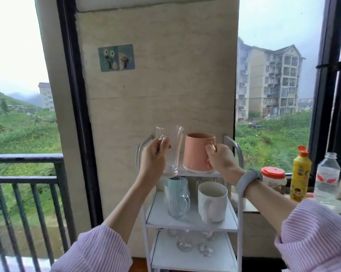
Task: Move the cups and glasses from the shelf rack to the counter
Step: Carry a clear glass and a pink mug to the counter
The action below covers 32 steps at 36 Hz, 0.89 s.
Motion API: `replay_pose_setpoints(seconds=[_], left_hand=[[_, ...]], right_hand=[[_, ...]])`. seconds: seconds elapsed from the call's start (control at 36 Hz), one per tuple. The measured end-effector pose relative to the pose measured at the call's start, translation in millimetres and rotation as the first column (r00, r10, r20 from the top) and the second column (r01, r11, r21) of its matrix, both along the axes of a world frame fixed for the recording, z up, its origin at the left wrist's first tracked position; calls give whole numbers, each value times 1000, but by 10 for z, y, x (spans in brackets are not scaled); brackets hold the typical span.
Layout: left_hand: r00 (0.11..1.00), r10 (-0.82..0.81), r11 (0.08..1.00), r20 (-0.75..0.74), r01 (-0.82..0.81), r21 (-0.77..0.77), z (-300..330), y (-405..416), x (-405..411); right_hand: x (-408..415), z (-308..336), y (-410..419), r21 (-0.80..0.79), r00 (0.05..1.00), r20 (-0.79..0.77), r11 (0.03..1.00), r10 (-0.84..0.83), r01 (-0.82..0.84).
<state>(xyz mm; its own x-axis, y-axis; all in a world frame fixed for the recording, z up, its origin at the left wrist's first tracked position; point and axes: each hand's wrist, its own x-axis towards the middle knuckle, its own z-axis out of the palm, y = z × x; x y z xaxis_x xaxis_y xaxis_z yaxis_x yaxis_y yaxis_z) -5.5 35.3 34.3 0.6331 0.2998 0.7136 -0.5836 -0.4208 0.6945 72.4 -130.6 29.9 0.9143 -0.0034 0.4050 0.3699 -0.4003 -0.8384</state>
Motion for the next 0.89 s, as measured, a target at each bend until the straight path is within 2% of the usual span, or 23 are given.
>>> replay_pose_setpoints(seconds=[0.08, 0.19, 0.36, 0.44, 0.61, 0.78, 0.89], left_hand=[[994, 81, 995, 74, -85, 55, -98, -51, -256], [982, 136, 986, 134, -147, 74, -308, -99, -622], [990, 65, 996, 127, -72, 47, -740, -296, -1169], [995, 62, 995, 83, -67, 69, -1044, -449, -1379], [993, 28, 996, -112, -18, 90, -1794, -844, -1750], [940, -171, 978, -297, 199, 66, -2388, -1470, -2004], [881, -277, 937, -384, 336, 95, -2596, -2130, -2094]], right_hand=[[-229, -109, -15, -29, 986, 157, 998, -55, 60], [-660, -275, -119, -5, 941, 336, 999, -32, 36], [-1320, -761, -371, -12, 925, 380, 1000, -22, 28], [-1612, -1141, -533, -28, 948, 316, 999, -33, 44], [-2229, -1935, -1016, -59, 990, 108, 993, -91, 98], [-2782, -2586, -1711, -52, 961, -124, 969, -246, 241], [-3143, -2814, -2313, -42, 903, -188, 921, -388, 387]])
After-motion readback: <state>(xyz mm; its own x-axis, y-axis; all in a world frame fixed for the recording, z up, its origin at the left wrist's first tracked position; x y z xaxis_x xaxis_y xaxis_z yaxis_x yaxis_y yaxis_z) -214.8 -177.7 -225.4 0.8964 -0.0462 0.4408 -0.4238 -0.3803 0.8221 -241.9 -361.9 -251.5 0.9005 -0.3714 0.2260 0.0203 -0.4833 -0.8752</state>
